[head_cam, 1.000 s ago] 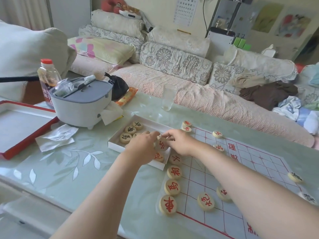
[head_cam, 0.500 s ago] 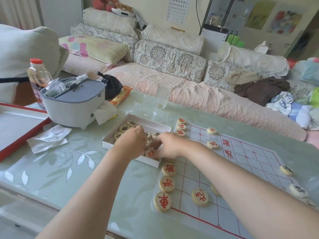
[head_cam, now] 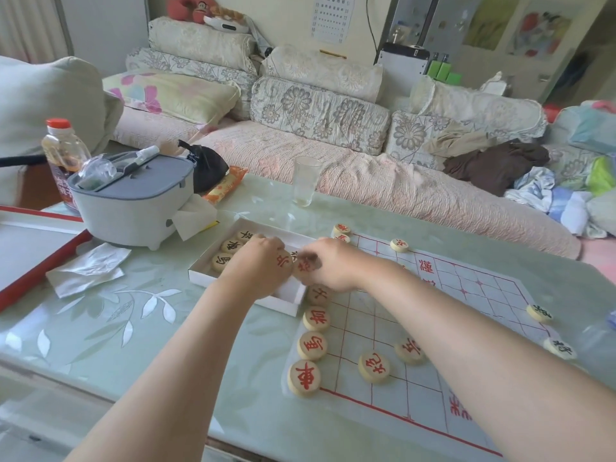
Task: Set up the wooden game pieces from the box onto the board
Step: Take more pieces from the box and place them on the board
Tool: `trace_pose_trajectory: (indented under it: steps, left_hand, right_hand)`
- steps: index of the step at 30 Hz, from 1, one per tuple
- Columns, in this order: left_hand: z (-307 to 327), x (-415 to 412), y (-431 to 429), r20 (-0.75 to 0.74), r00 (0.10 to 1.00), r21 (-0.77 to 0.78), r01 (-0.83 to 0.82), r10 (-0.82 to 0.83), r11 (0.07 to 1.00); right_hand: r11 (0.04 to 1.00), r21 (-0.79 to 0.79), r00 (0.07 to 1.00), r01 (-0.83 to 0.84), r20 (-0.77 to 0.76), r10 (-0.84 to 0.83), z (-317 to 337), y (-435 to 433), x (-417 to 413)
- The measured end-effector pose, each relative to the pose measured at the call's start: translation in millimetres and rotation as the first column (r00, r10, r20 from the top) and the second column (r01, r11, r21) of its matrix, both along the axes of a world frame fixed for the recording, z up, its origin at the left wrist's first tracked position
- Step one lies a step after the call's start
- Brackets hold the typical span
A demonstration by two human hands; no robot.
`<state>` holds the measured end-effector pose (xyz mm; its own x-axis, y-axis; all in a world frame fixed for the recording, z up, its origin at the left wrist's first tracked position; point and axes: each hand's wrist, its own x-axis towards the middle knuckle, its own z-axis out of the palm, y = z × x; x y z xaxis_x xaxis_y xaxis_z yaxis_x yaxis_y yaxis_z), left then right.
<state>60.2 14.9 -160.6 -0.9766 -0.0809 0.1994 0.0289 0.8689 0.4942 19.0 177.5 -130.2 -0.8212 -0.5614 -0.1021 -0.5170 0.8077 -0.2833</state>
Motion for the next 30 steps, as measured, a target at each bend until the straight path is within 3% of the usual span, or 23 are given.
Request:
trace_pose_trajectory:
  steps: [6,12,19,30]
  left_hand:
    - [14,8,50,-0.076,0.995,0.098,0.070,-0.062,0.993]
    - [6,8,113,-0.006,0.963,0.009,0.269,-0.269,0.963]
    - [-13,-21,141,0.137,0.904,-0.063,0.416,-0.405,0.907]
    - [-28,-53,147,0.185,0.868,-0.055,0.478,-0.461,0.877]
  right_hand:
    - [0.989,-0.016,0.986,0.146,-0.076,-0.147,19,80,-2]
    - [0.941,0.007,0.935,0.339,-0.114,-0.336,11,146,-8]
    - [0.926,0.035,0.923,0.377,-0.092,-0.373,-8,162,-37]
    - [0.907,0.095,0.907,0.409,-0.152,-0.393,-38,143,-120]
